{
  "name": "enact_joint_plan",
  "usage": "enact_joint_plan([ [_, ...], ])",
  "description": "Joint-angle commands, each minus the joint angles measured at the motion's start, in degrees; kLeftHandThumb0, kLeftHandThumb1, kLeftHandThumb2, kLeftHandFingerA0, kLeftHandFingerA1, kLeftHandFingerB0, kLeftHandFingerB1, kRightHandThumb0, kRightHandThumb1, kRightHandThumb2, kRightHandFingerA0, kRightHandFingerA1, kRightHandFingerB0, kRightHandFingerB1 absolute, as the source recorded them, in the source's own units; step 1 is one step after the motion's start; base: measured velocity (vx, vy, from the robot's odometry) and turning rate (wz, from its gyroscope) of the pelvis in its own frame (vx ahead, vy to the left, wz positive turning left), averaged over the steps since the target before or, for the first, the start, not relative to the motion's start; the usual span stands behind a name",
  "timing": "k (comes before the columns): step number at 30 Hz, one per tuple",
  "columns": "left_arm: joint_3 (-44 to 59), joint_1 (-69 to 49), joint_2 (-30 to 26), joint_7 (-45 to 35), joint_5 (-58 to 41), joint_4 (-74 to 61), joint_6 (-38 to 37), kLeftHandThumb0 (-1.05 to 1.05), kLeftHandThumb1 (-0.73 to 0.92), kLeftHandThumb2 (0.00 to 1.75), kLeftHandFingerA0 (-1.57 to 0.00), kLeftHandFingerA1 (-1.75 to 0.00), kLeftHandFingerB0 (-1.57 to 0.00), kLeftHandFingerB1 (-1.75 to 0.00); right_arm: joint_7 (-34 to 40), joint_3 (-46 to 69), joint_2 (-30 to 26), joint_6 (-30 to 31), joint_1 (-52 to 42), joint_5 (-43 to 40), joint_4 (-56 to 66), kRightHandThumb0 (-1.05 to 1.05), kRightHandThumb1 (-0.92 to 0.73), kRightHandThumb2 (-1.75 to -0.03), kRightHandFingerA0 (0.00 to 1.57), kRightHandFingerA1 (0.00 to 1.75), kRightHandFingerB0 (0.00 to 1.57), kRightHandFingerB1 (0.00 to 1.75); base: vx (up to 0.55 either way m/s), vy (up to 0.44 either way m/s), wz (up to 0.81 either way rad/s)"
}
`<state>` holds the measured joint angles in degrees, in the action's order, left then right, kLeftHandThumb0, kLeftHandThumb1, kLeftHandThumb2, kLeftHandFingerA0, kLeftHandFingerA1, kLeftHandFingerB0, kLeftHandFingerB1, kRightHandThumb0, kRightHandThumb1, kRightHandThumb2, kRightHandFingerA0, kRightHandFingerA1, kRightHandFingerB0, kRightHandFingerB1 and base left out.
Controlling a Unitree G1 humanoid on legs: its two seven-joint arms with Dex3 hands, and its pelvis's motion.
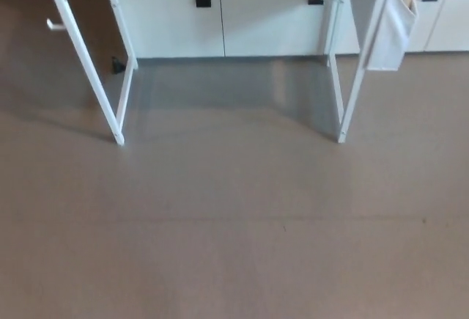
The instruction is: The robot walks towards a table in front, picks a dumpling toy with left hand and puts it in an orange round plate
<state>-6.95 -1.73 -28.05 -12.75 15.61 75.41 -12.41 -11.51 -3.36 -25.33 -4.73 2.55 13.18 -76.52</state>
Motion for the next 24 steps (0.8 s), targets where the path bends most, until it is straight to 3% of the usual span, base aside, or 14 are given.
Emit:
enact_joint_plan([
  [1, -0.5, 0.1, -1.4, -0.4, 0.6, -0.3, -0.5, -0.38, 0.63, 0.59, -0.60, -0.46, -0.31, -0.33, -0.1, 0.5, -0.1, -0.2, -1.1, -0.4, -0.1, -0.25, -0.60, -0.58, 0.76, 0.47, 0.58, 0.41, 0.38, 0.039, -0.14],
  [11, -0.2, -0.2, -1.4, -0.9, -0.2, -0.1, 0.1, -0.37, 0.63, 0.60, -0.60, -0.44, -0.32, -0.32, 0.4, 0.5, 0.4, 0.6, -1.7, 0.0, -0.5, -0.28, -0.59, -0.58, 0.76, 0.47, 0.58, 0.40, 0.51, 0.121, -0.28],
  [24, -1.5, -0.8, -1.8, -0.9, 0.4, 0.0, -0.5, -0.40, 0.62, 0.59, -0.62, -0.45, -0.33, -0.32, -0.5, 0.7, 0.4, 0.5, -2.9, -0.3, -0.1, -0.29, -0.64, -0.60, 0.76, 0.47, 0.59, 0.41, 0.46, -0.039, 0.21],
])
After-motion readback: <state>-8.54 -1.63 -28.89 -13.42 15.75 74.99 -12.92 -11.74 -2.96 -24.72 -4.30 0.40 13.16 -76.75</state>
